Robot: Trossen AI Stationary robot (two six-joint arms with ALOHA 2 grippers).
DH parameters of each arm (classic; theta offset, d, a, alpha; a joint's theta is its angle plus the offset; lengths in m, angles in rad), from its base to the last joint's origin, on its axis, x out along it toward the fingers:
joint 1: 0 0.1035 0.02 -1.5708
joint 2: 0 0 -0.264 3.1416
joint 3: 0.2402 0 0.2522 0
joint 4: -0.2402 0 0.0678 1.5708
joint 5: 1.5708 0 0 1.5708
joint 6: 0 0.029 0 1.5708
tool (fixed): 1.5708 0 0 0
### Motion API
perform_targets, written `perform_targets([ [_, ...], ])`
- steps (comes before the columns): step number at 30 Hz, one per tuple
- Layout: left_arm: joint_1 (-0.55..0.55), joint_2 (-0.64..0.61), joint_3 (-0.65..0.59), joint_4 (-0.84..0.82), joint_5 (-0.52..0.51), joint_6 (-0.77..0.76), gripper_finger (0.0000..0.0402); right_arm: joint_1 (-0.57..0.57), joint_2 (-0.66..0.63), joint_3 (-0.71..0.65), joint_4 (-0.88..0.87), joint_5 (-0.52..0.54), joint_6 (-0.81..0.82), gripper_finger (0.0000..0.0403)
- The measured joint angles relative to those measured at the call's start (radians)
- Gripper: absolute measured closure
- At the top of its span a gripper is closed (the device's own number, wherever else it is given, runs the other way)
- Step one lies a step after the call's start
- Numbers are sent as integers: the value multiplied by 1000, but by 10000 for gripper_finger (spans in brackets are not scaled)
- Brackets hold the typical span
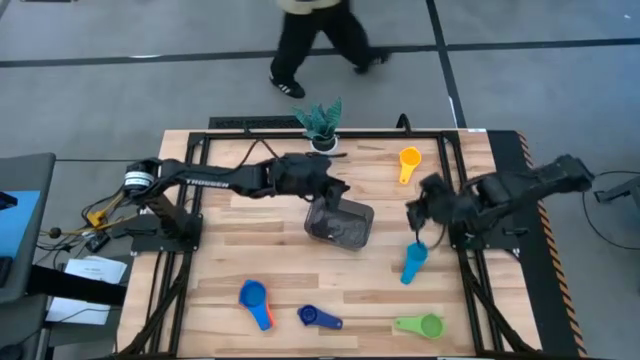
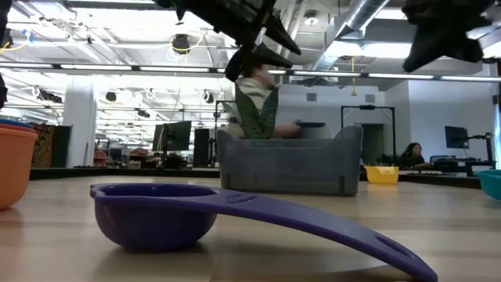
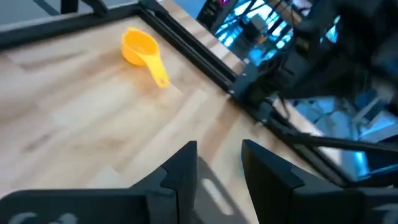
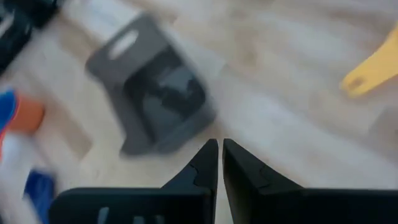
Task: Nest measuring cups in basket
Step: Stack the yellow measuring cup on top of the blue measuring cup
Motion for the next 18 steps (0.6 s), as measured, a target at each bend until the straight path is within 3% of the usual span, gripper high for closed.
perform_targets([
  [6, 153, 0, 0, 5, 148, 140, 288, -312, -34, 0, 75, -41, -153, 333],
  [12, 301, 37, 18, 82, 377, 222, 288, -546, 9, 0, 141, -86, -184, 276],
  [15, 323, 113, 111, 74, 500, 254, 288, -629, 33, 0, 150, -126, -157, 243],
  [18, 319, 211, 244, 12, 539, 323, 288, -675, 54, 0, 149, -163, -128, 215],
])
